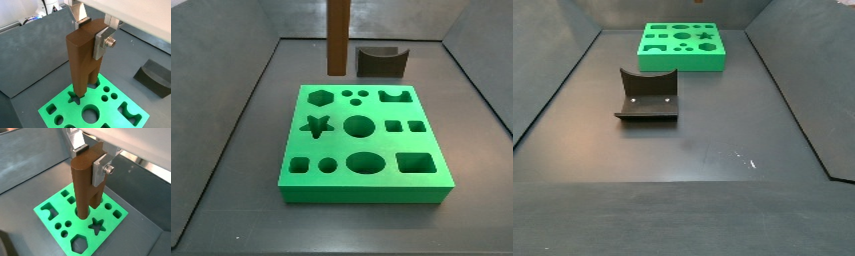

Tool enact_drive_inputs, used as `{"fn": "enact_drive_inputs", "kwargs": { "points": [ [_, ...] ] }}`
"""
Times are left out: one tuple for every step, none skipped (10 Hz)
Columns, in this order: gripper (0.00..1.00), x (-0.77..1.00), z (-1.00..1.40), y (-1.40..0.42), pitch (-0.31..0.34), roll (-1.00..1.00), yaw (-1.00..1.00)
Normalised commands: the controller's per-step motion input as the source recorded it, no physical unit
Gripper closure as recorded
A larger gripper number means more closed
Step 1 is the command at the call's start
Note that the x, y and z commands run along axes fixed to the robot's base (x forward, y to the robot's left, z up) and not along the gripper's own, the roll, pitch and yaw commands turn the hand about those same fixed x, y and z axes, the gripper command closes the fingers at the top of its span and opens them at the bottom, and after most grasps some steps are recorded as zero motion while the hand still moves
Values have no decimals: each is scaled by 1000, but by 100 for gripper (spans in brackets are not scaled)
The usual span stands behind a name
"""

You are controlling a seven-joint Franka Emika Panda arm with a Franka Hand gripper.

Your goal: Insert the square-circle object.

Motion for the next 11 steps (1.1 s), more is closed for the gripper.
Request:
{"fn": "enact_drive_inputs", "kwargs": {
  "points": [
    [100,-60,-503,-669,-239,0,-580],
    [100,-51,-523,-829,-237,1,-449],
    [100,-51,-509,-831,-230,0,-446],
    [100,-49,-489,-797,-220,0,-480],
    [100,0,-280,-246,-31,0,-957],
    [100,0,-303,-131,0,0,-1000],
    [100,0,-289,-131,0,0,-1000],
    [100,0,-260,-129,0,0,-1000],
    [100,0,-229,-120,0,0,-1000],
    [100,0,-206,-109,0,0,-1000],
    [100,0,-197,-86,0,10,-1000]
  ]
}}
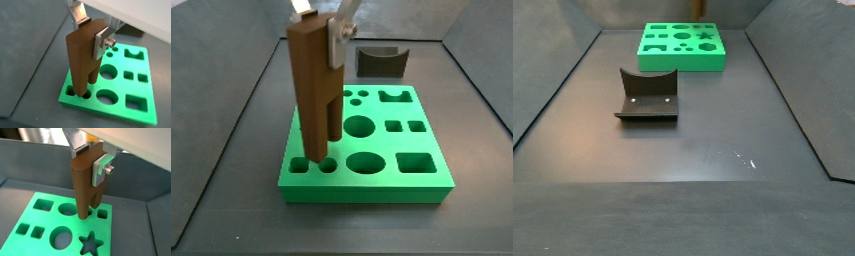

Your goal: Insert the square-circle object.

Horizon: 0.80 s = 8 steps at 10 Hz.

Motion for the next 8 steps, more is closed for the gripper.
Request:
{"fn": "enact_drive_inputs", "kwargs": {
  "points": [
    [100,0,-160,-80,0,3,-1000],
    [100,0,-91,-94,0,0,-1000],
    [100,0,-100,-89,0,0,-1000],
    [100,0,-83,-89,0,0,-1000],
    [100,0,-26,-83,0,0,-1000],
    [100,0,-77,-80,-29,-4,-1000],
    [100,0,-117,-83,-34,-24,-1000],
    [100,0,-126,-106,-34,-31,-997]
  ]
}}
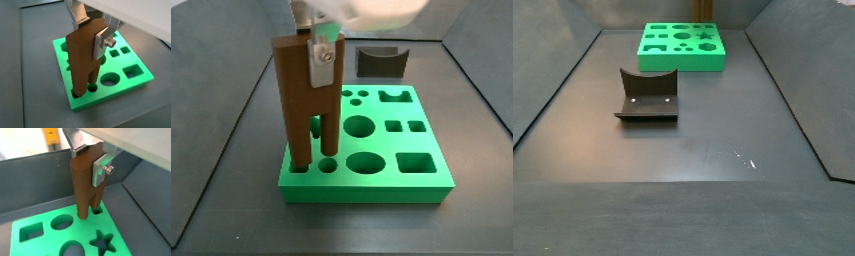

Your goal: Insert the square-circle object.

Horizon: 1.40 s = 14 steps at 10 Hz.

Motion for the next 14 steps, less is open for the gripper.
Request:
{"fn": "enact_drive_inputs", "kwargs": {
  "points": [
    [100,0,-180,-126,-6,-9,-991],
    [100,86,-200,-149,0,0,-906],
    [100,100,-197,-149,0,-1,-894],
    [100,337,-277,-106,0,0,-663],
    [100,223,-277,-20,0,99,-420],
    [100,89,-251,0,17,161,-306],
    [100,0,-206,20,96,137,-20],
    [100,71,-191,34,116,130,-400],
    [100,-97,-154,0,74,67,-366],
    [100,-251,-83,0,20,16,-89],
    [100,-177,0,106,0,1,-14],
    [100,-269,-91,89,0,24,-3],
    [100,-314,-151,26,-56,0,-40],
    [100,-394,-157,26,-54,0,0]
  ]
}}
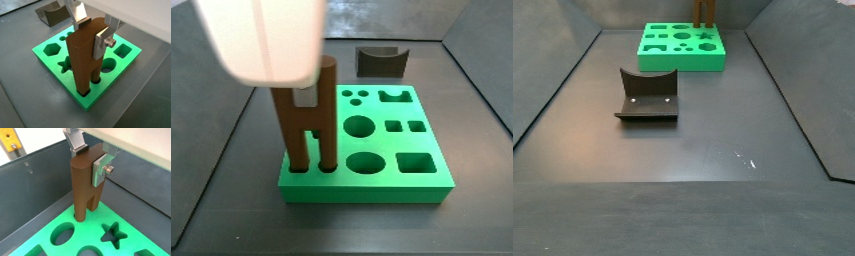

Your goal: Insert the square-circle object.

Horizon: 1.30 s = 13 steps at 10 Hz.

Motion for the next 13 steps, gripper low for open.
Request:
{"fn": "enact_drive_inputs", "kwargs": {
  "points": [
    [100,-460,-186,0,-96,-99,0],
    [100,-149,-180,-77,-67,-180,-189],
    [100,54,-209,-94,0,-47,-169],
    [100,289,-257,-40,90,0,-111],
    [100,457,-240,0,173,46,-74],
    [100,514,-114,-166,180,67,-69],
    [100,443,-40,-166,140,37,-177],
    [100,297,-137,-6,116,23,-117],
    [100,134,-269,0,71,14,-40],
    [100,6,-389,69,33,24,-29],
    [100,-103,-271,157,0,46,-57],
    [100,-237,-151,163,0,6,-49],
    [100,-294,-31,114,0,0,-71]
  ]
}}
